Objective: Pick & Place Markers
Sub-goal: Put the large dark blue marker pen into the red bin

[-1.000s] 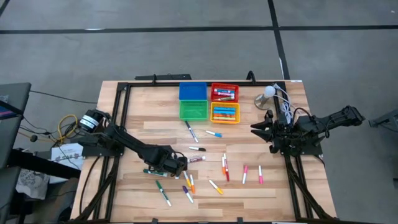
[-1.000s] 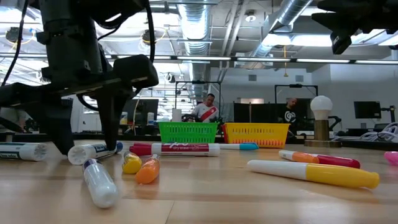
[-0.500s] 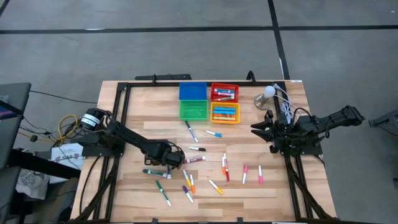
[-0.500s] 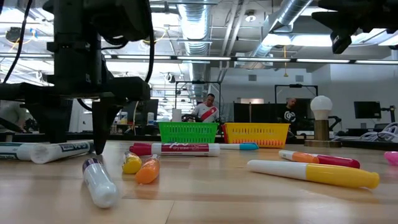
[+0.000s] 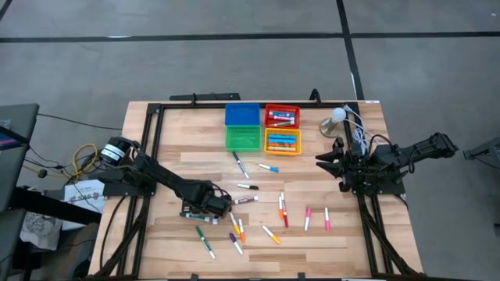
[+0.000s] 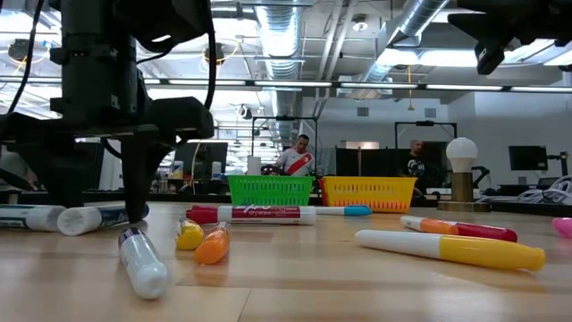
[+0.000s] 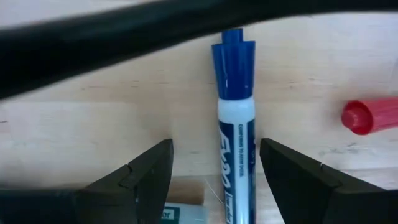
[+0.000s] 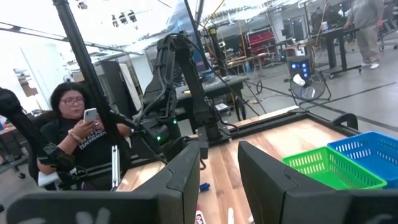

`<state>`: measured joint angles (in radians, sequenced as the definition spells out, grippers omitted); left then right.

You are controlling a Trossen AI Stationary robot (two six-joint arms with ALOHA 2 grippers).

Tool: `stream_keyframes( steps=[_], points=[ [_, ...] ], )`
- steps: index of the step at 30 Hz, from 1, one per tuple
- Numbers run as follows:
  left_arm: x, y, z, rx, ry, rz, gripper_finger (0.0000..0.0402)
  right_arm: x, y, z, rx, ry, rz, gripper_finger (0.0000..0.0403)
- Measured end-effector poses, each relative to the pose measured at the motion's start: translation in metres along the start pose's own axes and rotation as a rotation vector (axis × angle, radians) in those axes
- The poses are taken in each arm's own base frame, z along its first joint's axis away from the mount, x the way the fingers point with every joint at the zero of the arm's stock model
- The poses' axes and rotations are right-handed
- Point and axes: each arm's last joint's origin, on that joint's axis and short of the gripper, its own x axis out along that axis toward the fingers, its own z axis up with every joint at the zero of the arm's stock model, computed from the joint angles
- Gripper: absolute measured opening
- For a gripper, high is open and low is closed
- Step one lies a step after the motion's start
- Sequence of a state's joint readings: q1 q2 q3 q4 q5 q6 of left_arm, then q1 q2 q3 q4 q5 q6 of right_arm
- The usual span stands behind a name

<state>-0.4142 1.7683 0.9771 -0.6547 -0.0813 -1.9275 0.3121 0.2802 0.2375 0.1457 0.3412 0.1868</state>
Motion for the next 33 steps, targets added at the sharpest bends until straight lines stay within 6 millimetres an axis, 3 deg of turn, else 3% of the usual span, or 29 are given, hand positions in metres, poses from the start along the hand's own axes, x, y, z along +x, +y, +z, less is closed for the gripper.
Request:
stream_keyframes(
  steps=[33],
  points=[
    [0.0028, 0.0014, 0.0022, 0.016, -0.042, -0.020, 0.0242, 0.0000, 0.0003, 0.0004, -0.009, -0.003, 0.004, 0.0100]
  ],
)
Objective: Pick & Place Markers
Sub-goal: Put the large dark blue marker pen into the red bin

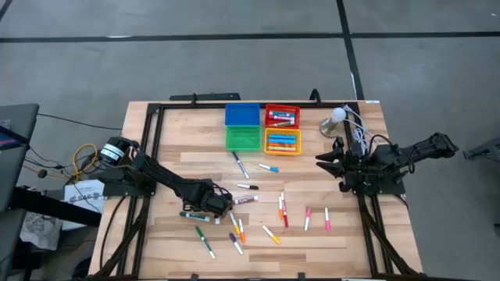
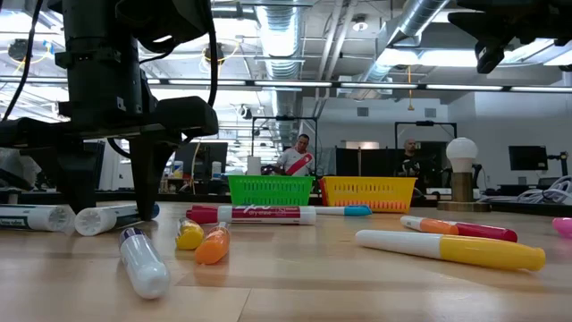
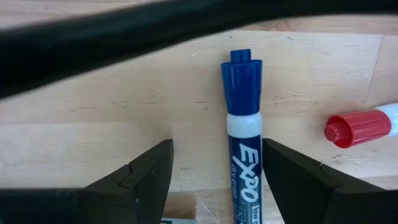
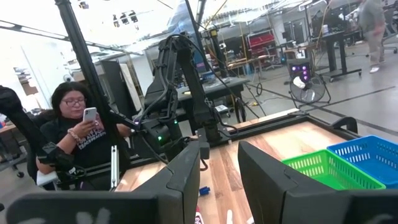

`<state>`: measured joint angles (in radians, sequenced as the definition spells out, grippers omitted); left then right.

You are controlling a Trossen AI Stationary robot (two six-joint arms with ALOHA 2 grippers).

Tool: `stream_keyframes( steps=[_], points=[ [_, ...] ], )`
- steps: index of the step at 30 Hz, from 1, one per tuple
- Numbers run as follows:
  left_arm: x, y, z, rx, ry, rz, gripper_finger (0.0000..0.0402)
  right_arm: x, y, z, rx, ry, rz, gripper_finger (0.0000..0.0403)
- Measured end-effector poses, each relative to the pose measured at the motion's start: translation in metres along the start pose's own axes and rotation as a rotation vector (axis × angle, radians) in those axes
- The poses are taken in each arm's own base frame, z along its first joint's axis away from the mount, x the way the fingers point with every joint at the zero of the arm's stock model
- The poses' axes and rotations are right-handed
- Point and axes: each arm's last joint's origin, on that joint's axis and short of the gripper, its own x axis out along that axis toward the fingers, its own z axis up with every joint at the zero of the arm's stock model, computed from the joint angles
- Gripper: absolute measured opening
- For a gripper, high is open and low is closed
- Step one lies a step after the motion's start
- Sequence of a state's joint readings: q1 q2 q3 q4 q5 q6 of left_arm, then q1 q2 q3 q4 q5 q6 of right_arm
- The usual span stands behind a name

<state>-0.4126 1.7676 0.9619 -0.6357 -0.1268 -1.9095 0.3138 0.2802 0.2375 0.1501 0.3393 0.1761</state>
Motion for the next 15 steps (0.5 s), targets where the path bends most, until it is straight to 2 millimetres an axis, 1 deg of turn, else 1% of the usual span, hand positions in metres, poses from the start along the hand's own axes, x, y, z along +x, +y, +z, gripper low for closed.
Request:
stream_keyframes(
  steps=[12, 15],
  points=[
    [0.0001, -0.0003, -0.0003, 0.001, 0.007, -0.003, 0.0242, 0.0000, 0.0000, 0.0000, 0.000, 0.000, 0.000, 0.0100],
    [0.0002, -0.0002, -0.0004, 0.000, 0.020, 0.003, 0.0233, 0.0000, 0.0000, 0.0000, 0.000, 0.000, 0.000, 0.0100]
  ],
)
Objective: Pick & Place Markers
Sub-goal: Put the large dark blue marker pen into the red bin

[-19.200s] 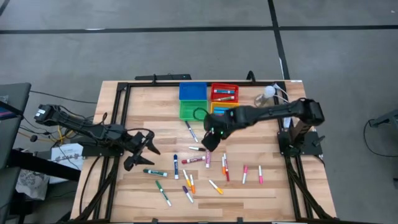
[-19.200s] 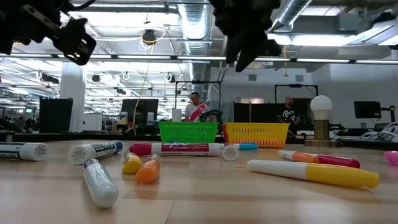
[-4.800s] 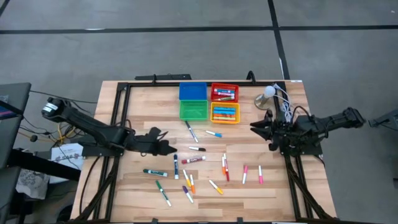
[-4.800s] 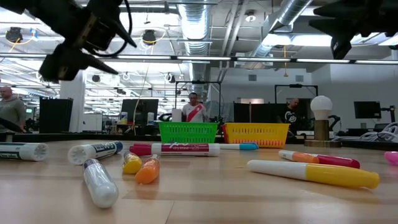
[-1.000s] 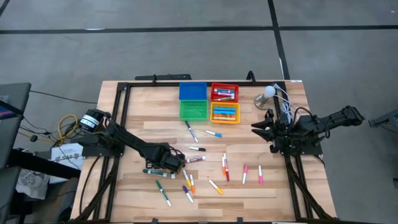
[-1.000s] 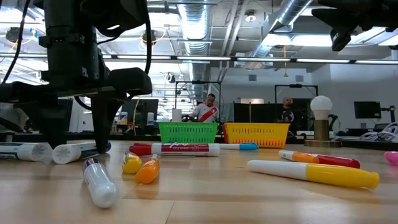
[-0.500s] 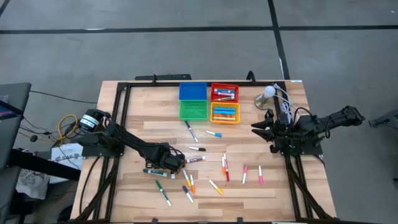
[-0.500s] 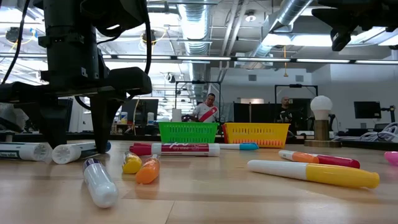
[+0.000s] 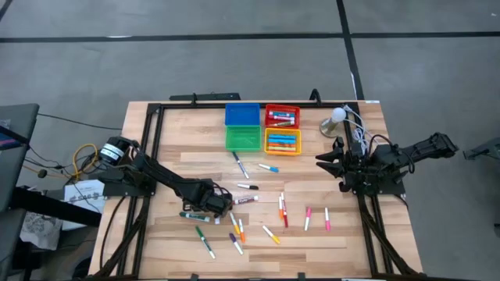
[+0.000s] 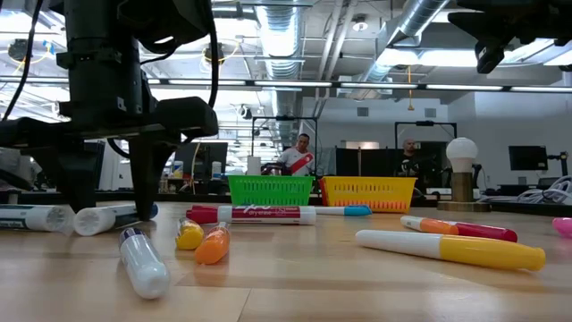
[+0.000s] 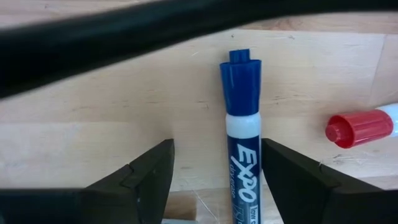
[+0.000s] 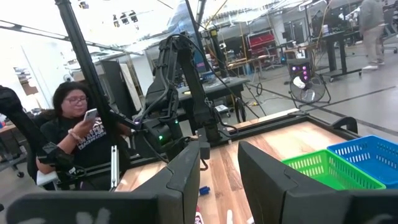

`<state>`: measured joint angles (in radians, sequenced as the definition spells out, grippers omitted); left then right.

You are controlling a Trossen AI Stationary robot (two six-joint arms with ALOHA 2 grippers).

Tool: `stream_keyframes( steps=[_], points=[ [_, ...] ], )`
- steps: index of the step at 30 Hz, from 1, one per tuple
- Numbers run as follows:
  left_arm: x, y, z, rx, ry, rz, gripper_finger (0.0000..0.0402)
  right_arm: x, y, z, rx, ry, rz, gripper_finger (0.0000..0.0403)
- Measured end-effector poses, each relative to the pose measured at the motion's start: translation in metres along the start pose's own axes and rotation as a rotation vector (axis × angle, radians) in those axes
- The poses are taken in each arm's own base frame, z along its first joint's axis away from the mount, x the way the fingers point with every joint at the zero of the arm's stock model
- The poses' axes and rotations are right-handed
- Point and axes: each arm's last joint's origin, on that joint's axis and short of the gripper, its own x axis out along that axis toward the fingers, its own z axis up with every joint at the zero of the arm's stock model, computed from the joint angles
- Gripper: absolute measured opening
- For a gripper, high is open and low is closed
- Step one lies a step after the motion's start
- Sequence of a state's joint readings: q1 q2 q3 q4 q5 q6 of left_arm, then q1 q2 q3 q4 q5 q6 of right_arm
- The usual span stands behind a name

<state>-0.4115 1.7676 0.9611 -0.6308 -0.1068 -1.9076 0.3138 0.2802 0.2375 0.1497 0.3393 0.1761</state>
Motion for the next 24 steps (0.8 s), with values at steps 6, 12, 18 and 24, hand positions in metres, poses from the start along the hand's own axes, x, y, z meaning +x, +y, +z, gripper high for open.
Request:
stream_keyframes(
  steps=[6, 12, 18, 24],
  points=[
    [0.000, 0.000, 0.001, -0.005, 0.011, 0.002, 0.0185, 0.000, 0.000, 0.000, 0.000, 0.000, 0.000, 0.0100],
    [0.001, -0.003, 0.005, -0.023, 0.008, -0.004, 0.0116, 0.000, 0.000, 0.000, 0.000, 0.000, 0.000, 0.0100],
    [0.000, -0.004, 0.009, 0.024, -0.022, -0.021, 0.0062, 0.000, 0.000, 0.000, 0.000, 0.000, 0.000, 0.0100],
    [-0.015, -0.003, 0.016, 0.025, -0.105, -0.079, 0.0062, 0.000, 0.000, 0.000, -0.001, 0.001, -0.001, 0.0100]
  ],
)
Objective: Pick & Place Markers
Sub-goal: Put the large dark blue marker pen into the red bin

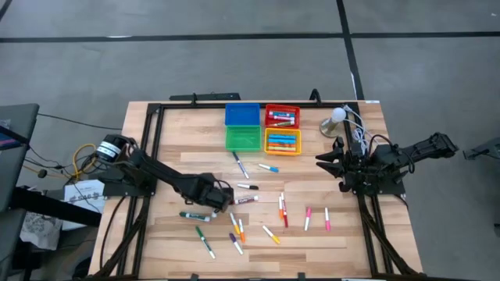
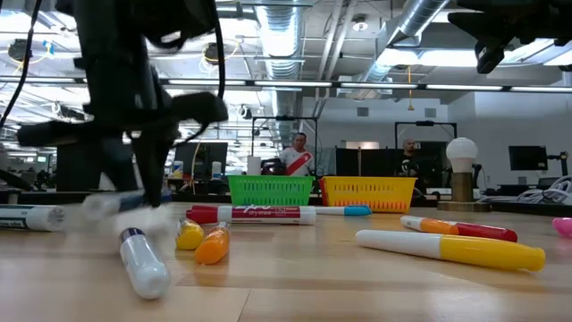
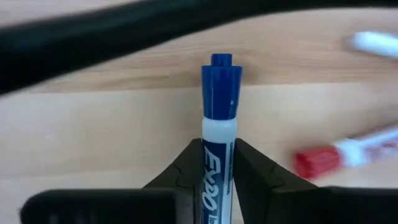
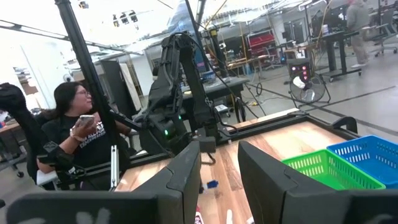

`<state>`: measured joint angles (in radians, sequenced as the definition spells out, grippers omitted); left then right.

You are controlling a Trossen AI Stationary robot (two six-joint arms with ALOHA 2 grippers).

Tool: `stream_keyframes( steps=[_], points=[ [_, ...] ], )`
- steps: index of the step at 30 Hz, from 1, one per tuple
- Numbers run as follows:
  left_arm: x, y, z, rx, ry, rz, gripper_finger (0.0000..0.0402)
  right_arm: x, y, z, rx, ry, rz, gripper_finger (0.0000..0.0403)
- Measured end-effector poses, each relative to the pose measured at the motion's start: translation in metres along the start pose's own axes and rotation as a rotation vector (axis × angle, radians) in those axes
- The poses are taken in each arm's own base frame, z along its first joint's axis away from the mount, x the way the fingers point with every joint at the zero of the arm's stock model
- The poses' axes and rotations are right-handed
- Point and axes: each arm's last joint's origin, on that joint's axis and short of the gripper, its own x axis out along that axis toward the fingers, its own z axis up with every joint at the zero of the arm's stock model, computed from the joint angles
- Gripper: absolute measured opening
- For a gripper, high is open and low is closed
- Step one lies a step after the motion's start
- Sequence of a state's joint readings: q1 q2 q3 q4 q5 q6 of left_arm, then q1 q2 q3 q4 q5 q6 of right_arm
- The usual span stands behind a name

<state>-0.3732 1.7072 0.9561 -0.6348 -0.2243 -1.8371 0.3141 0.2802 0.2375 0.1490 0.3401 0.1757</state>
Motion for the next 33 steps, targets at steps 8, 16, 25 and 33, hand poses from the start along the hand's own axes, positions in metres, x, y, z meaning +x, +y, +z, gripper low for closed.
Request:
stream_keyframes(
  steps=[8, 16, 25, 33],
  points=[
    [-0.040, -0.002, 0.020, -0.038, -0.067, -0.159, 0.0065, 0.000, 0.000, -0.001, -0.003, 0.008, -0.002, 0.0100],
    [-0.098, -0.002, 0.040, -0.030, -0.245, -0.461, 0.0066, 0.000, 0.000, 0.000, 0.139, -0.002, -0.001, 0.0100],
    [-0.125, -0.027, 0.059, 0.030, -0.414, -0.749, 0.0066, 0.000, 0.000, 0.002, 0.197, -0.017, 0.000, 0.0100],
    [-0.123, -0.055, 0.075, 0.102, -0.471, -0.916, 0.0066, 0.000, -0.003, 0.003, 0.200, -0.048, -0.091, 0.0100]
  ],
)
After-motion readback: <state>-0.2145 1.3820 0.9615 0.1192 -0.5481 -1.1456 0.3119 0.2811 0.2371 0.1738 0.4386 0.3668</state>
